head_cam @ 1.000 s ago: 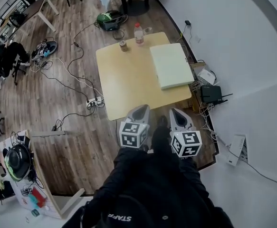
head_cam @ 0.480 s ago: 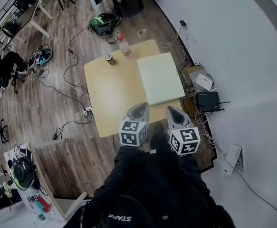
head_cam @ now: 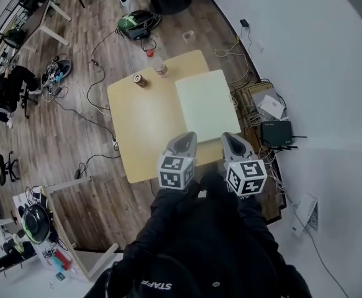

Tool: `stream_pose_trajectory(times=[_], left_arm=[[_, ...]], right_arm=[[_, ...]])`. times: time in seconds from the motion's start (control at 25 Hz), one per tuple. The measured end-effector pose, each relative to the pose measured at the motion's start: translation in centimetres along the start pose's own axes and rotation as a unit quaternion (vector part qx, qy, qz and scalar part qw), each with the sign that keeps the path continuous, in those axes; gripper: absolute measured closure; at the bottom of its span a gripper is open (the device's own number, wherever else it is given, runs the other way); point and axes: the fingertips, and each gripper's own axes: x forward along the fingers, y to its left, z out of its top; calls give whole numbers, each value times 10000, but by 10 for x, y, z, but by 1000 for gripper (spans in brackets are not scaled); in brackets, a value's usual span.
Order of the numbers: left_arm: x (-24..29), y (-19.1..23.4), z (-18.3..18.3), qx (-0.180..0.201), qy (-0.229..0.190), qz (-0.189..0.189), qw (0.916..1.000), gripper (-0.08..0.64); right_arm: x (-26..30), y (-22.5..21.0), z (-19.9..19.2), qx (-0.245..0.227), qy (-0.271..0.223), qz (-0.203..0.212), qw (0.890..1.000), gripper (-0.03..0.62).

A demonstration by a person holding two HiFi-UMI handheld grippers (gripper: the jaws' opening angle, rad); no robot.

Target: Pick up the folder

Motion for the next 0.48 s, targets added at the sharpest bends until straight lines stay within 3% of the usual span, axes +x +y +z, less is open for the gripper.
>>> stream_pose_trajectory(times=[0.48], left_arm=[[38, 25, -18, -101, 217, 259, 9994, 525]], right_arm=[[32, -49, -28, 347, 382, -102, 9986, 568]])
